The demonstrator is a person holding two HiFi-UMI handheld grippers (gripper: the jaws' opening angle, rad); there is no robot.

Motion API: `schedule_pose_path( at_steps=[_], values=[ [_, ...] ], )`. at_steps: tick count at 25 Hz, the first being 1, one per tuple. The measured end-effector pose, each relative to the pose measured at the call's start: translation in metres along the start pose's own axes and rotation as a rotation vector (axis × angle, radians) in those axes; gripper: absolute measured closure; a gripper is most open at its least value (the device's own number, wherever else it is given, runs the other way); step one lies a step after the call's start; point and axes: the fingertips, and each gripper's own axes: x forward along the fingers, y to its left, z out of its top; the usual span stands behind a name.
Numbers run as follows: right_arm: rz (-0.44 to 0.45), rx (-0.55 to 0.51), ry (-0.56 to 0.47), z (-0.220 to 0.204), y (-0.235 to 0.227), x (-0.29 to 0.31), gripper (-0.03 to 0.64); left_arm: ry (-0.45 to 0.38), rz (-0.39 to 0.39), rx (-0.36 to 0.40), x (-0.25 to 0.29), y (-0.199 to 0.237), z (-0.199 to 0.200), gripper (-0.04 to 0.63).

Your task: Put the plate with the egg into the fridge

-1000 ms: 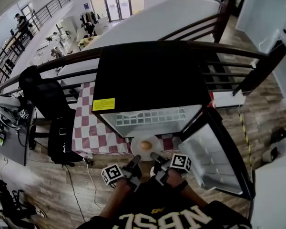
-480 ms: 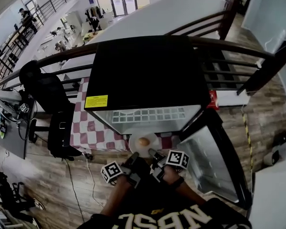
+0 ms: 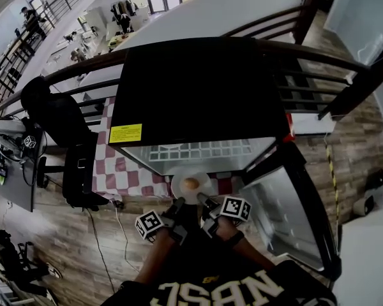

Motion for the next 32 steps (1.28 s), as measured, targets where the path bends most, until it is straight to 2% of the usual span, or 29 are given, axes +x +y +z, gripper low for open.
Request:
schedule_pose_path(
  at_steps=[3, 8, 14, 23, 32],
  values=[
    [0.01, -0.01, -0.02, 0.007, -0.001, 0.007, 0.577, -0.001, 0.001, 0.018, 0.007, 0.004, 0.008, 0.565],
    [-0.016, -0.088, -0.04, 0.019, -0.009, 0.016, 0.574, 0.0, -0.006, 0.009, 0.023, 0.013, 0.014, 0.567],
    [-0.076, -0.121, -0.039, 0.03, -0.033, 0.033, 0.568, 0.009, 0.018, 0.011, 0.043, 0.038, 0.024, 0.566],
    [-0.142, -0.141, -0.06, 0.046, -0.058, 0.047, 0.565, 0.025, 0.037, -0.018, 0.067, 0.063, 0.029, 0.566],
    [-0.16, -0.158, -0.081, 0.06, -0.068, 0.063, 0.561, 0.018, 0.051, -0.028, 0.085, 0.076, 0.041, 0.566]
  ],
)
